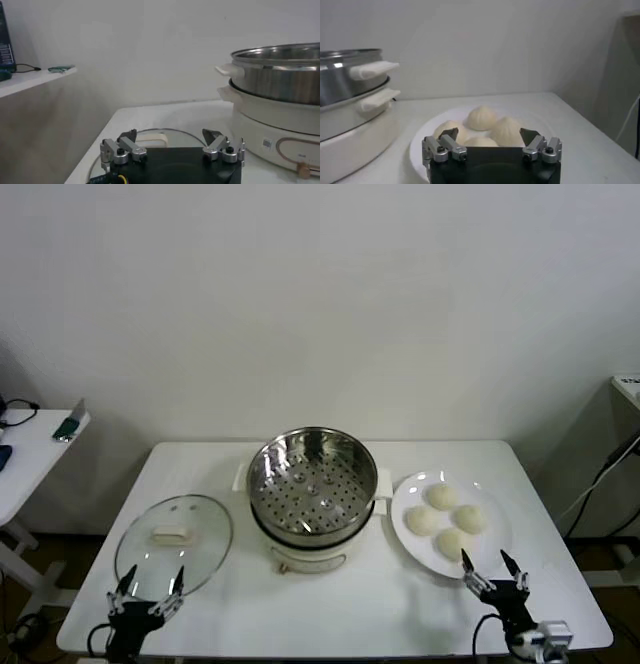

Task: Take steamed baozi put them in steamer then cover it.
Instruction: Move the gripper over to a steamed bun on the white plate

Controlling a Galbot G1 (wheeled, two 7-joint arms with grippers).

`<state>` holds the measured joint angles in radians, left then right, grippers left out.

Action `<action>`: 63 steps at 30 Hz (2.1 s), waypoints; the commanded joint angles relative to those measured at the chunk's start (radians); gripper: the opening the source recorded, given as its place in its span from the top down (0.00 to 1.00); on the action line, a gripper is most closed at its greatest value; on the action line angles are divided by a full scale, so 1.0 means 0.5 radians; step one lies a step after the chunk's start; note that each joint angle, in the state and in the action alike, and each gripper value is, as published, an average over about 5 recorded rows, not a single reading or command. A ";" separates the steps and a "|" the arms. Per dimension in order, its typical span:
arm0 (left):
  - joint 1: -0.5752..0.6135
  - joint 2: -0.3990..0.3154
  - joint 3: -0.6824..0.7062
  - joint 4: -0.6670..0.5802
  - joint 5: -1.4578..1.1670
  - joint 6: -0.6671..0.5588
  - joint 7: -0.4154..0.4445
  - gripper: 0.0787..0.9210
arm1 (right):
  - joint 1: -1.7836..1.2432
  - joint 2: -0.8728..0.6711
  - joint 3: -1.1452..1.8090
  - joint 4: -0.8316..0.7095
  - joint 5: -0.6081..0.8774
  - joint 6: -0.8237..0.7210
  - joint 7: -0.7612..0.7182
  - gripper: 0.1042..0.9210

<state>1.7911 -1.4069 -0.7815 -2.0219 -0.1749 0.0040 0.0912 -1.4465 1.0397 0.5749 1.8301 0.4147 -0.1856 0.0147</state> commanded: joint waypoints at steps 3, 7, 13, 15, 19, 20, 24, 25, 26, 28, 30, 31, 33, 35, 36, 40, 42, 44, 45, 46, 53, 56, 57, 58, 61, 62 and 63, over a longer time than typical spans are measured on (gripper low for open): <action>-0.017 0.005 0.007 0.008 0.008 0.005 0.003 0.12 | 0.705 -0.387 -0.146 -0.153 -0.210 -0.518 -0.244 0.12; -0.026 -0.003 0.019 0.004 0.019 0.003 0.005 0.12 | 1.363 -0.783 -0.650 -0.399 -0.333 -0.648 -0.768 0.12; -0.037 -0.027 0.020 0.000 0.023 0.002 0.007 0.12 | 2.391 -1.157 -1.744 -0.801 -0.642 -0.259 -1.537 0.12; -0.039 -0.035 0.020 -0.004 0.025 0.002 0.010 0.12 | 2.652 -1.196 -2.011 -0.941 -0.796 -0.059 -1.806 0.12; -0.038 -0.049 0.022 -0.015 0.032 0.002 0.016 0.12 | 3.104 -1.197 -2.501 -1.176 -0.954 0.275 -2.222 0.12; -0.038 -0.052 0.023 -0.017 0.036 0.002 0.018 0.12 | 3.195 -1.183 -2.611 -1.219 -0.962 0.324 -2.277 0.12; -0.038 -0.062 0.028 -0.019 0.057 0.003 0.025 0.12 | 3.502 -1.067 -3.032 -1.371 -0.951 0.396 -2.425 0.12; -0.038 -0.063 0.029 -0.018 0.060 0.003 0.026 0.12 | 3.549 -1.026 -3.113 -1.398 -0.923 0.384 -2.438 0.12; -0.040 -0.065 0.030 -0.016 0.063 0.004 0.027 0.12 | 3.575 -0.987 -3.168 -1.417 -0.890 0.366 -2.443 0.12; -0.044 -0.068 0.031 -0.012 0.070 0.005 0.028 0.12 | 3.602 -0.895 -3.258 -1.451 -0.824 0.320 -2.439 0.12; -0.051 -0.072 0.030 -0.010 0.075 0.008 0.030 0.12 | 3.588 -0.792 -3.302 -1.493 -0.788 0.274 -2.426 0.12; -0.053 -0.074 0.030 -0.010 0.076 0.009 0.031 0.12 | 3.572 -0.738 -3.313 -1.522 -0.784 0.256 -2.417 0.12; -0.056 -0.076 0.026 -0.009 0.076 0.011 0.032 0.12 | 3.530 -0.627 -3.315 -1.600 -0.784 0.223 -2.398 0.12; -0.056 -0.076 0.020 -0.006 0.076 0.011 0.031 0.12 | 3.480 -0.532 -3.294 -1.684 -0.781 0.202 -2.377 0.12; -0.056 -0.076 0.017 -0.004 0.075 0.011 0.030 0.12 | 3.455 -0.491 -3.280 -1.722 -0.775 0.193 -2.366 0.12; -0.058 -0.077 0.010 -0.001 0.075 0.013 0.029 0.12 | 3.356 -0.347 -3.205 -1.880 -0.748 0.179 -2.342 0.12; -0.058 -0.081 0.009 -0.003 0.076 0.017 0.030 0.12 | 3.318 -0.293 -3.181 -1.946 -0.757 0.177 -2.344 0.12; -0.056 -0.084 0.010 -0.004 0.078 0.020 0.029 0.12 | 3.286 -0.259 -3.165 -2.002 -0.779 0.178 -2.347 0.12; -0.054 -0.085 0.010 -0.004 0.080 0.021 0.029 0.12 | 3.268 -0.246 -3.152 -2.029 -0.793 0.180 -2.348 0.12; -0.052 -0.086 0.010 -0.003 0.082 0.021 0.029 0.12 | 3.249 -0.232 -3.133 -2.058 -0.811 0.182 -2.349 0.12; -0.051 -0.083 0.010 0.021 0.090 0.009 0.022 0.12 | 3.124 -0.131 -2.972 -2.255 -0.923 0.208 -2.320 0.12; -0.051 -0.083 0.010 0.027 0.091 0.008 0.020 0.12 | 3.079 -0.094 -2.918 -2.314 -0.959 0.215 -2.308 0.12; -0.051 -0.083 0.011 0.029 0.091 0.007 0.020 0.12 | 3.065 -0.081 -2.894 -2.335 -0.974 0.223 -2.301 0.12; -0.051 -0.083 0.012 0.032 0.093 0.005 0.020 0.12 | 3.053 -0.067 -2.868 -2.355 -0.989 0.231 -2.291 0.12; -0.057 -0.083 0.017 0.041 0.101 0.003 0.020 0.12 | 3.031 -0.027 -2.798 -2.408 -1.025 0.255 -2.261 0.12; -0.060 -0.084 0.019 0.043 0.105 0.003 0.019 0.12 | 3.029 -0.018 -2.790 -2.415 -1.031 0.258 -2.255 0.12; -0.062 -0.086 0.020 0.045 0.107 0.003 0.019 0.12 | 3.027 -0.011 -2.786 -2.419 -1.033 0.259 -2.251 0.12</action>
<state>1.7597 -1.4504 -0.7712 -2.0006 -0.1226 0.0065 0.1009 0.0877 0.9957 -0.8577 0.6905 -0.0721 -0.0639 -1.1148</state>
